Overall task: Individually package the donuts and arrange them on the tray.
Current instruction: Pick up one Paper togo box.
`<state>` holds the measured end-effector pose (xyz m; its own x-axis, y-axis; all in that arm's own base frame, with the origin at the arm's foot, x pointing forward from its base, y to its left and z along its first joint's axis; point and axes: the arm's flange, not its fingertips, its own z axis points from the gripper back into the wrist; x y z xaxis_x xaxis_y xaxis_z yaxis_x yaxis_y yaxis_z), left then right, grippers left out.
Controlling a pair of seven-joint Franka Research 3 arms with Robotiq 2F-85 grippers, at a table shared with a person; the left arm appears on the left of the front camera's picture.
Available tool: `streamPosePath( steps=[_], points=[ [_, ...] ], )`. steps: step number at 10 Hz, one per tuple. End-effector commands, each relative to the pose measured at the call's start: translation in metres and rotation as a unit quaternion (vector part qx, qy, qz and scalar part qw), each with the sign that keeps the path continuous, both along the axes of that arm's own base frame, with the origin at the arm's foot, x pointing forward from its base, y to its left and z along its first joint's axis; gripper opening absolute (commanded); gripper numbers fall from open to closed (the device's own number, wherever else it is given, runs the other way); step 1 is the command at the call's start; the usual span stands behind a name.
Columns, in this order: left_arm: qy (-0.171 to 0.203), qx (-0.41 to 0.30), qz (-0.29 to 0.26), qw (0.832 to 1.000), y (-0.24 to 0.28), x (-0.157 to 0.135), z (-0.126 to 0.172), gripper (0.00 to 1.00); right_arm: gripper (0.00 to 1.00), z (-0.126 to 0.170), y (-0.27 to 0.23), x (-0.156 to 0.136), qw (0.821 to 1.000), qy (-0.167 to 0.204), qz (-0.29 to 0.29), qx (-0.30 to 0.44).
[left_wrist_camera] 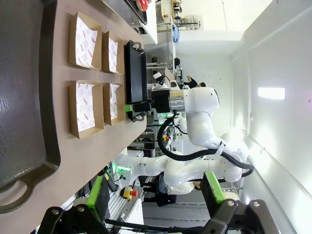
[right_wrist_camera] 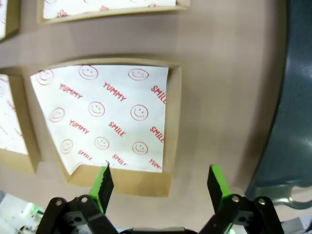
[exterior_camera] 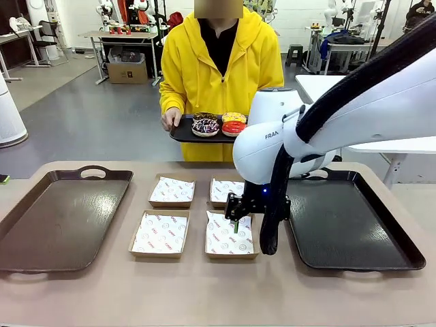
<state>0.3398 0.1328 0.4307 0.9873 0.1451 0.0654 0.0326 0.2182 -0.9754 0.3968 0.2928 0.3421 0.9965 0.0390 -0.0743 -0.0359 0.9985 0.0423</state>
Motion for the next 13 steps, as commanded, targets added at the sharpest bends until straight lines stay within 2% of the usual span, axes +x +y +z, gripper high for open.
streamPosePath(
  steps=[1, 3, 4, 5, 6, 7, 8, 13],
  points=[
    [-0.001, -0.004, 0.006, 1.0, 0.0, 0.0, 0.002, 1.0, 1.0, -0.007, 0.01, 0.007, 1.0, -0.001, -0.002, -0.023],
    [-0.001, -0.004, 0.006, 1.0, 0.0, 0.0, 0.002, 1.0, 1.0, -0.017, 0.011, 0.009, 1.0, -0.002, 0.006, -0.023],
    [-0.001, -0.004, 0.006, 1.0, 0.0, 0.0, 0.002, 1.0, 0.41, -0.019, 0.01, 0.01, 1.0, -0.002, 0.007, -0.023],
    [-0.001, -0.004, 0.006, 1.0, 0.0, 0.0, 0.002, 1.0, 0.41, -0.02, 0.009, 0.011, 1.0, 0.0, 0.005, -0.019],
    [-0.001, -0.004, 0.006, 1.0, 0.0, 0.0, 0.002, 1.0, 0.0, -0.021, 0.009, 0.01, 1.0, 0.0, 0.005, -0.016],
    [-0.001, -0.004, 0.006, 1.0, 0.0, 0.0, 0.002, 1.0, 0.36, -0.021, 0.007, 0.01, 1.0, 0.0, 0.0, -0.016],
    [-0.001, -0.004, 0.006, 1.0, 0.0, 0.0, 0.002, 1.0, 0.0, -0.022, 0.005, 0.01, 1.0, 0.0, -0.002, -0.014],
    [-0.001, -0.004, 0.006, 1.0, 0.0, 0.0, 0.002, 1.0, 0.0, -0.026, -0.003, 0.01, 0.999, 0.008, -0.043, -0.014]
  ],
)
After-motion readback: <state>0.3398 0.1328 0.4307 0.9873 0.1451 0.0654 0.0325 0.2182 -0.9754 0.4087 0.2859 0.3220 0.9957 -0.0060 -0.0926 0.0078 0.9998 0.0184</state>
